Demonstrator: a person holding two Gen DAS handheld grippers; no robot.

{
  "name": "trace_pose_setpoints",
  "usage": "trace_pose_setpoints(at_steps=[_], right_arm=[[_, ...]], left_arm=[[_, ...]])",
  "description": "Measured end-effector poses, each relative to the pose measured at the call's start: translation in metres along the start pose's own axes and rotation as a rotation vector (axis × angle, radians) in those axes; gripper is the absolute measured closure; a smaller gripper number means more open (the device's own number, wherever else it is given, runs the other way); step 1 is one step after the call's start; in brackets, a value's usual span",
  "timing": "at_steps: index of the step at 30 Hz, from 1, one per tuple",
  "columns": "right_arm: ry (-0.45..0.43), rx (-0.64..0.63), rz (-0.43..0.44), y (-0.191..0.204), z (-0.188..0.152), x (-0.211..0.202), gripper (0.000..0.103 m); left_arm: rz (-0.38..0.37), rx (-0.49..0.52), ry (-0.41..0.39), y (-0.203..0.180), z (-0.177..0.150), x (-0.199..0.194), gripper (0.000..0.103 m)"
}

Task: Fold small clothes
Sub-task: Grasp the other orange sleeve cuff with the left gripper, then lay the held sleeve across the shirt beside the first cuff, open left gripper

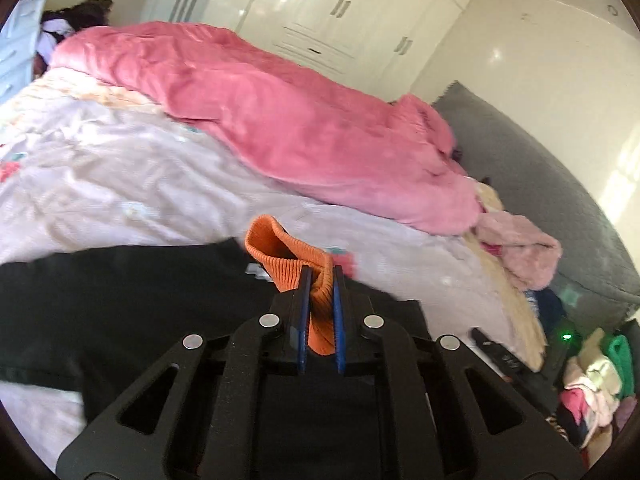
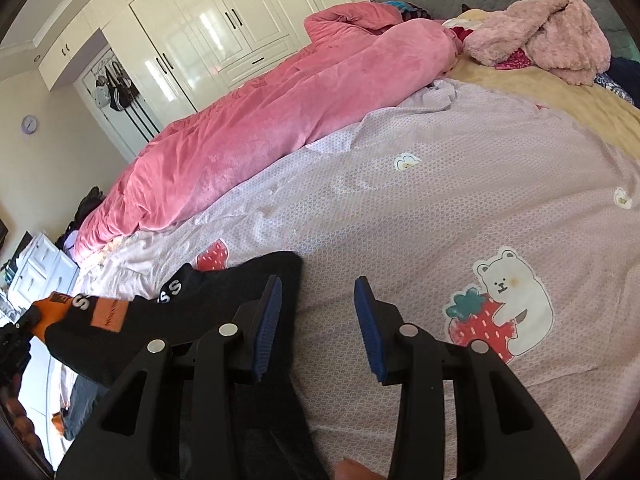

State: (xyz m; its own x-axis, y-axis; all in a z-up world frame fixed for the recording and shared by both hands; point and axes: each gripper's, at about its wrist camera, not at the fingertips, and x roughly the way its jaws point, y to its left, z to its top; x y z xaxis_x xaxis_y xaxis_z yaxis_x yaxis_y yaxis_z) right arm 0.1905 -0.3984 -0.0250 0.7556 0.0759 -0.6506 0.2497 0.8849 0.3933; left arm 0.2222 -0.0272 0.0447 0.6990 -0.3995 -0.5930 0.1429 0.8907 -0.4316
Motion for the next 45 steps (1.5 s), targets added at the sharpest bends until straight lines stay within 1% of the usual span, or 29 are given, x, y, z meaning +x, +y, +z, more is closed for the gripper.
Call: trace_pose_setpoints(at_steps=[2, 5, 10, 13, 16, 20, 23, 26, 28, 29, 31, 34, 36, 38, 40, 43, 44, 45], right_arm=[[0.003, -0.005, 0.001, 0.002, -0.001, 0.001, 0.066], [0.008, -0.027, -0.004, 0.007, -0.003, 0.003, 0.066], [0.031, -0.104, 0.006, 0.025, -0.011, 0.008, 0.066], [0.054, -0.170, 0.037, 0.044, -0.019, 0.012, 0.066], [0.101, -0.238, 0.102, 0.069, -0.032, 0.021, 0.066], [0.167, -0.297, 0.140, 0.091, -0.049, 0.035, 0.066], [0.200, -0.321, 0.122, 0.099, -0.058, 0.045, 0.066], [0.218, -0.315, 0.094, 0.095, -0.059, 0.050, 0.066], [0.211, -0.313, 0.074, 0.090, -0.057, 0.049, 0.066], [0.202, -0.312, 0.062, 0.088, -0.055, 0.048, 0.064], [0.187, -0.304, 0.061, 0.083, -0.052, 0.044, 0.062], [0.175, -0.312, 0.084, 0.084, -0.050, 0.039, 0.061], [0.174, -0.334, 0.113, 0.089, -0.052, 0.037, 0.061], [0.186, -0.353, 0.146, 0.095, -0.054, 0.036, 0.060], [0.200, -0.376, 0.159, 0.100, -0.059, 0.037, 0.060], [0.234, -0.406, 0.169, 0.107, -0.065, 0.044, 0.059], [0.251, -0.413, 0.169, 0.107, -0.068, 0.048, 0.059], [0.263, -0.413, 0.162, 0.106, -0.069, 0.051, 0.058]], left_arm=[[0.031, -0.021, 0.004, 0.021, 0.001, -0.006, 0.100], [0.063, -0.052, 0.020, 0.047, -0.007, -0.007, 0.100], [0.106, -0.064, 0.045, 0.076, -0.024, -0.004, 0.100], [0.124, -0.089, 0.081, 0.091, -0.038, 0.001, 0.100], [0.150, -0.097, 0.118, 0.102, -0.048, 0.008, 0.100], [0.174, -0.109, 0.162, 0.115, -0.060, 0.015, 0.099], [0.193, -0.112, 0.180, 0.121, -0.063, 0.015, 0.098], [0.244, -0.107, 0.177, 0.127, -0.063, 0.009, 0.098], [0.283, -0.105, 0.159, 0.129, -0.060, 0.000, 0.098], [0.288, -0.104, 0.150, 0.128, -0.059, -0.004, 0.098], [0.278, -0.084, 0.128, 0.120, -0.054, -0.013, 0.098], [0.248, -0.013, 0.116, 0.093, -0.048, -0.018, 0.098], [0.221, 0.025, 0.126, 0.077, -0.046, -0.012, 0.091], [0.202, 0.063, 0.161, 0.063, -0.048, 0.002, 0.086], [0.235, 0.090, 0.212, 0.059, -0.054, 0.019, 0.085], [0.285, 0.078, 0.288, 0.070, -0.067, 0.039, 0.082], [0.291, 0.063, 0.315, 0.076, -0.073, 0.046, 0.082], [0.288, 0.055, 0.326, 0.080, -0.078, 0.048, 0.082]])
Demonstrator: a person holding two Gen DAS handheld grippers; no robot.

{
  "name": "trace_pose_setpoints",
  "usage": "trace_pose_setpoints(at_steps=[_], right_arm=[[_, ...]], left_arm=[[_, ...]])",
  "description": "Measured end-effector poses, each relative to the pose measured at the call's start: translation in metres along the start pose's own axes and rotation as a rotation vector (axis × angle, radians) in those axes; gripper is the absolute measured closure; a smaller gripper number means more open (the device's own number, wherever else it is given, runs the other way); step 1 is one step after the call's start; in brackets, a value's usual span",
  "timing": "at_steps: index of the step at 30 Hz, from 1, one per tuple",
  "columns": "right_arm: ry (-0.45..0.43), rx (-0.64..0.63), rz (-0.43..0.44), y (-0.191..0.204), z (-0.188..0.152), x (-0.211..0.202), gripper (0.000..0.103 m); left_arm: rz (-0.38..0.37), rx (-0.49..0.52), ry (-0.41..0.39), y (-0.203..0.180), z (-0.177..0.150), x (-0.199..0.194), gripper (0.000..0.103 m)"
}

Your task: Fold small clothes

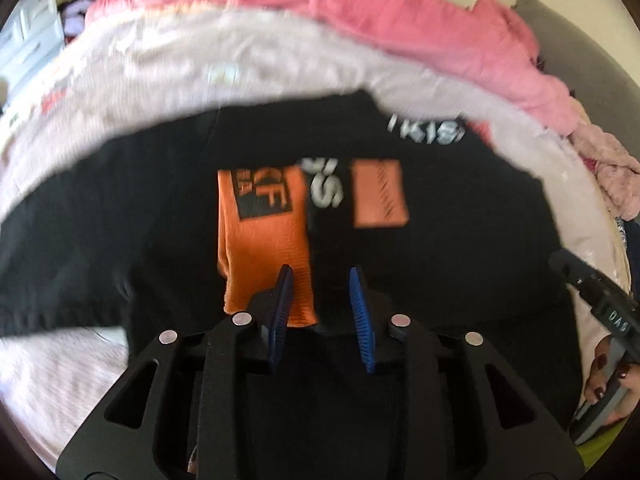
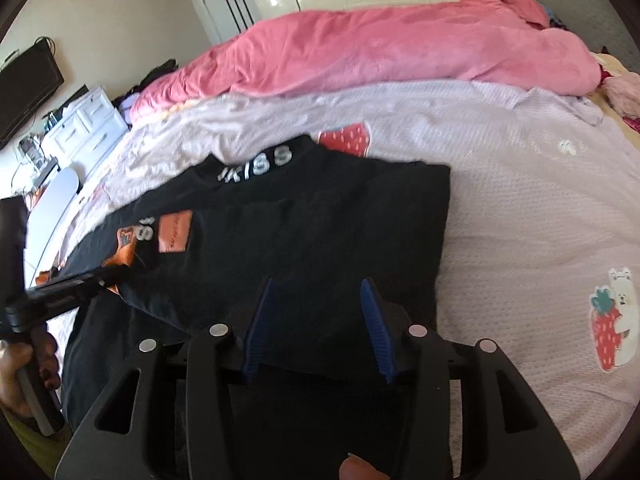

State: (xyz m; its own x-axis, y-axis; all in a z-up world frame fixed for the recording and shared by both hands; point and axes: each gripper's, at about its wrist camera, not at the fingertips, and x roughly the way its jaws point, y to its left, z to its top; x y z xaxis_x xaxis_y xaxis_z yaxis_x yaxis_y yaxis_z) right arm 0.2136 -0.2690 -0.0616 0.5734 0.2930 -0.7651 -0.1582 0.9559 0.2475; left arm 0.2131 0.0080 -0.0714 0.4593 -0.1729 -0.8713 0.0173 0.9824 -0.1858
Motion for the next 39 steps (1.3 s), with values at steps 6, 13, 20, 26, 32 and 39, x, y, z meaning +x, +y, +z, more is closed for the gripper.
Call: trace_pose_setpoints(at_steps=[6, 13, 20, 26, 32, 39], right_arm=[[0.108, 0.030, -0.058, -0.011, -0.007, 0.026, 0.058], [0.087, 0.001, -0.056, -0.005, -0.008, 0.019, 0.048], [0.059, -0.021, -0.063, 0.001, -0.004, 0.011, 0.038], [0.034, -0.028, -0.056, 0.009, -0.003, 0.001, 0.028], [0.003, -0.044, -0.032, 0.023, -0.002, -0.008, 0.020], [-0.033, -0.071, -0.033, 0.042, -0.002, -0.015, 0.007]], left_arm=[[-0.088, -0.066, -0.012, 0.019, -0.006, 0.004, 0.082], [-0.102, -0.073, -0.038, 0.018, -0.011, -0.010, 0.081], [-0.115, -0.068, -0.059, 0.014, -0.016, -0.027, 0.064], [-0.111, -0.076, -0.067, 0.017, -0.020, -0.034, 0.046], [-0.067, -0.081, -0.098, 0.023, -0.023, -0.047, 0.026], [-0.055, -0.107, -0.110, 0.037, -0.028, -0.059, 0.011]])
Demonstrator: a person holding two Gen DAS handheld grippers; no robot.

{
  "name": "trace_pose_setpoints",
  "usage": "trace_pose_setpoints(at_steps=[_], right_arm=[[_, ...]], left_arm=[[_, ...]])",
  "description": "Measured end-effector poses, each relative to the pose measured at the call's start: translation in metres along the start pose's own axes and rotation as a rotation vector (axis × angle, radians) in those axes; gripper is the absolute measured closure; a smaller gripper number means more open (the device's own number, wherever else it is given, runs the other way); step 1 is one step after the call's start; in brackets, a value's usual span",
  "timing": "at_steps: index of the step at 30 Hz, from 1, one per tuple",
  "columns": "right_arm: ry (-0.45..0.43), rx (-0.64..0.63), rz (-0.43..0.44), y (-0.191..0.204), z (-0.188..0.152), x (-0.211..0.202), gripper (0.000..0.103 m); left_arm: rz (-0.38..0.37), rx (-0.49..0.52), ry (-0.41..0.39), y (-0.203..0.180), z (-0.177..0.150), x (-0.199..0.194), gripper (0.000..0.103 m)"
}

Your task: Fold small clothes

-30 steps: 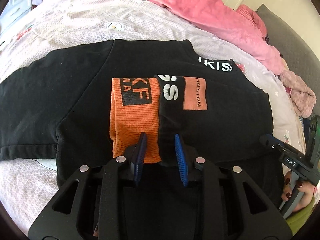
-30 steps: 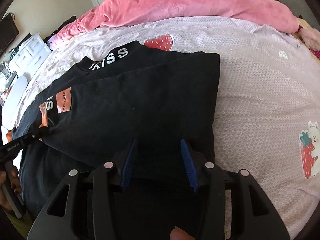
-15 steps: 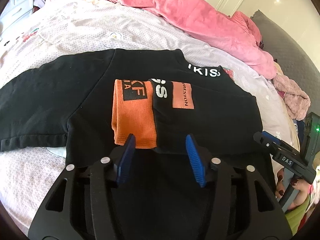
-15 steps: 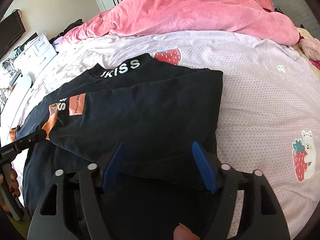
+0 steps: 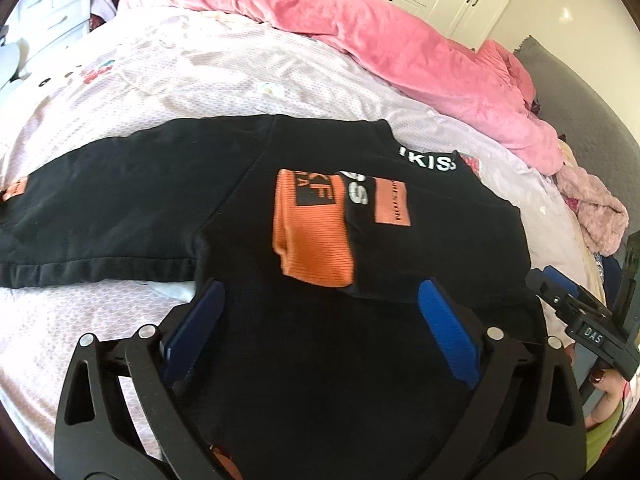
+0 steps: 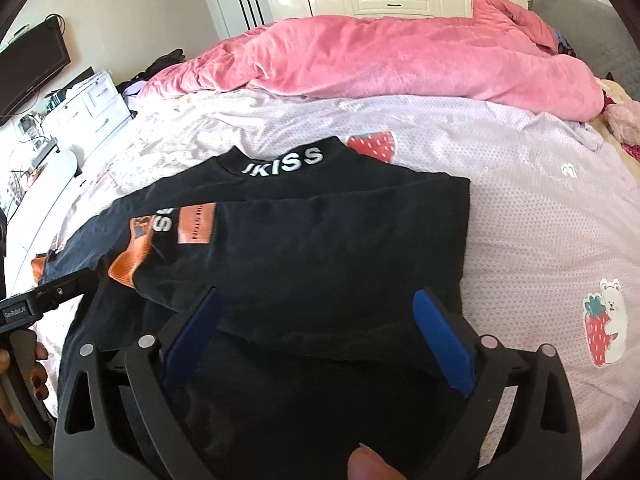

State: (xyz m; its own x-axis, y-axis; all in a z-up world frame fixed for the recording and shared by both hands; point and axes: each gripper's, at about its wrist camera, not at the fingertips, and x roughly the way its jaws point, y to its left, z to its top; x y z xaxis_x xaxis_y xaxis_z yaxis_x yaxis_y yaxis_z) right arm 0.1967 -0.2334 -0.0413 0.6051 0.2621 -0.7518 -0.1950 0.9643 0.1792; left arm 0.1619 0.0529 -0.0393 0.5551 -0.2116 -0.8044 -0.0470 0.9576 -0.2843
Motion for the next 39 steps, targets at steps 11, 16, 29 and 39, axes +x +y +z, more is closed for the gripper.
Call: trace_pose_setpoints(at_steps=[11, 16, 29, 39], right_arm=[[-0.070, -0.079, 0.038, 0.052, -0.003, -0.009, 0.005], [-0.080, -0.141, 0.068, 0.077, -0.008, -0.010, 0.005], [-0.088, -0.294, 0.145, 0.138, -0.025, -0.009, 0.005], [-0.087, -0.386, 0.220, 0.175, -0.033, -0.010, 0.005]], left_arm=[[0.047, -0.037, -0.044, 0.029, -0.005, -0.019, 0.010], [0.076, -0.054, -0.058, 0.044, -0.009, -0.028, 0.010], [0.138, -0.119, -0.094, 0.086, -0.015, -0.051, 0.009], [0.197, -0.201, -0.119, 0.135, -0.023, -0.070, 0.009]])
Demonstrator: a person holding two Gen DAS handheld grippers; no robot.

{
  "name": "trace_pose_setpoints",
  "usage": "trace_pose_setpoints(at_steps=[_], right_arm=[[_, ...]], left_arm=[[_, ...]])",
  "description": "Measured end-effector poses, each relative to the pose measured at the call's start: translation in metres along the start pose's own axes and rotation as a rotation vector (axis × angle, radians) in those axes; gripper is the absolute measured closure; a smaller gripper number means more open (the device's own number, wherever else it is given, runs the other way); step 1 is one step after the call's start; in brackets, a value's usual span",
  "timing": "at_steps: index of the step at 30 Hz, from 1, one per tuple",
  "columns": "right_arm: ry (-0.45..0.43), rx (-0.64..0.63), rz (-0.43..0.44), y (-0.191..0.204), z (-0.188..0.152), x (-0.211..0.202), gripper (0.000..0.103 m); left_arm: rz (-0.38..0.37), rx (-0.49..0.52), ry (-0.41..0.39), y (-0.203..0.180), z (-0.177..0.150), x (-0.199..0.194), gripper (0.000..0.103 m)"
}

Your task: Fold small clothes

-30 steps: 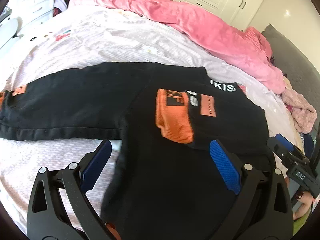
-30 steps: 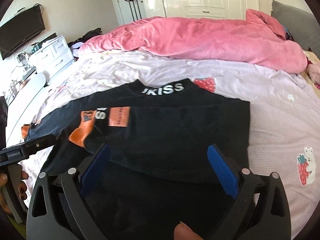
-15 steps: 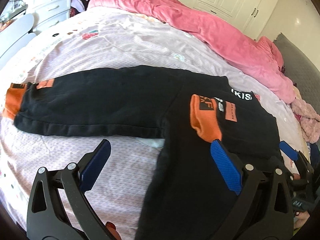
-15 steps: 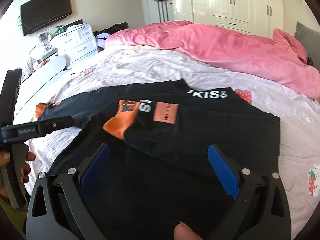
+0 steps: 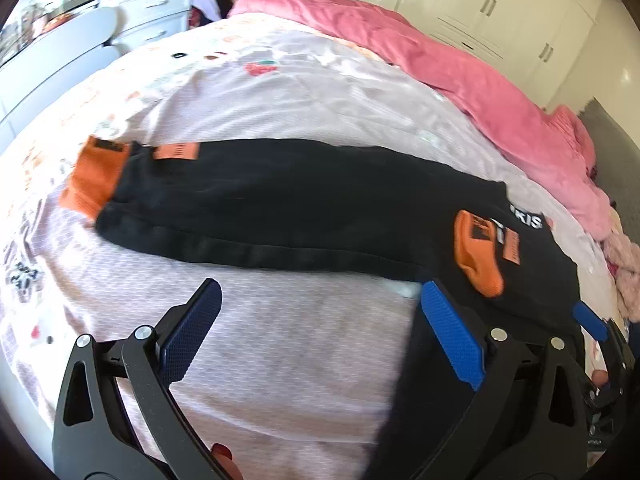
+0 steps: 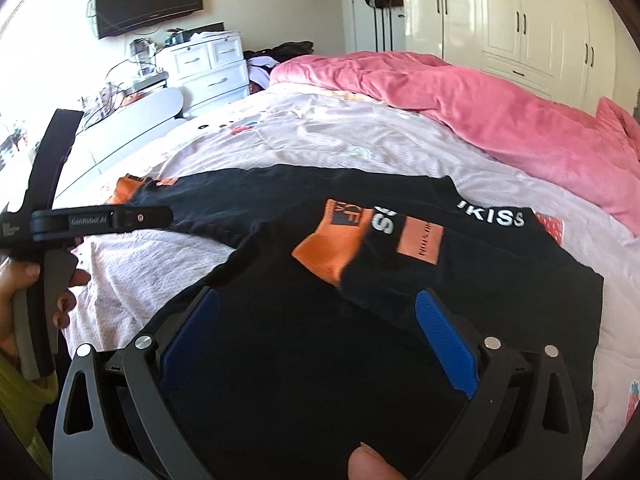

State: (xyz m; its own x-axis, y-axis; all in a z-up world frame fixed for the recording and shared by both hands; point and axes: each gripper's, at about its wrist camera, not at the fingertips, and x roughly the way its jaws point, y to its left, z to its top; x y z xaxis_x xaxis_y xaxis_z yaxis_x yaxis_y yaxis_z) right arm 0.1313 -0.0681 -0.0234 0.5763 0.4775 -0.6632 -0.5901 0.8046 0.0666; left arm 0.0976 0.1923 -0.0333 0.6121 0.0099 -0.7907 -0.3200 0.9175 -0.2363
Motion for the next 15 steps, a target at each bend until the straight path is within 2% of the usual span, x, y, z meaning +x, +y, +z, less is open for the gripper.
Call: trace_pose_setpoints(at_steps=[5, 11, 15], right_arm=[[-0.010, -0.031, -0.003, 0.003, 0.002, 0.000, 0.005], [0.012, 0.027, 0.027, -0.011, 0.004, 0.007, 0.005], [0.007, 0.003, 0.041, -0.004, 0.007, 0.013, 0.005]], left_arm=[[0.047, -0.055, -0.014, 0.033, 0.004, -0.004, 0.009], [0.095, -0.142, -0.039, 0.073, 0.012, -0.009, 0.009], [0.128, -0.196, -0.056, 0.099, 0.017, -0.012, 0.009]])
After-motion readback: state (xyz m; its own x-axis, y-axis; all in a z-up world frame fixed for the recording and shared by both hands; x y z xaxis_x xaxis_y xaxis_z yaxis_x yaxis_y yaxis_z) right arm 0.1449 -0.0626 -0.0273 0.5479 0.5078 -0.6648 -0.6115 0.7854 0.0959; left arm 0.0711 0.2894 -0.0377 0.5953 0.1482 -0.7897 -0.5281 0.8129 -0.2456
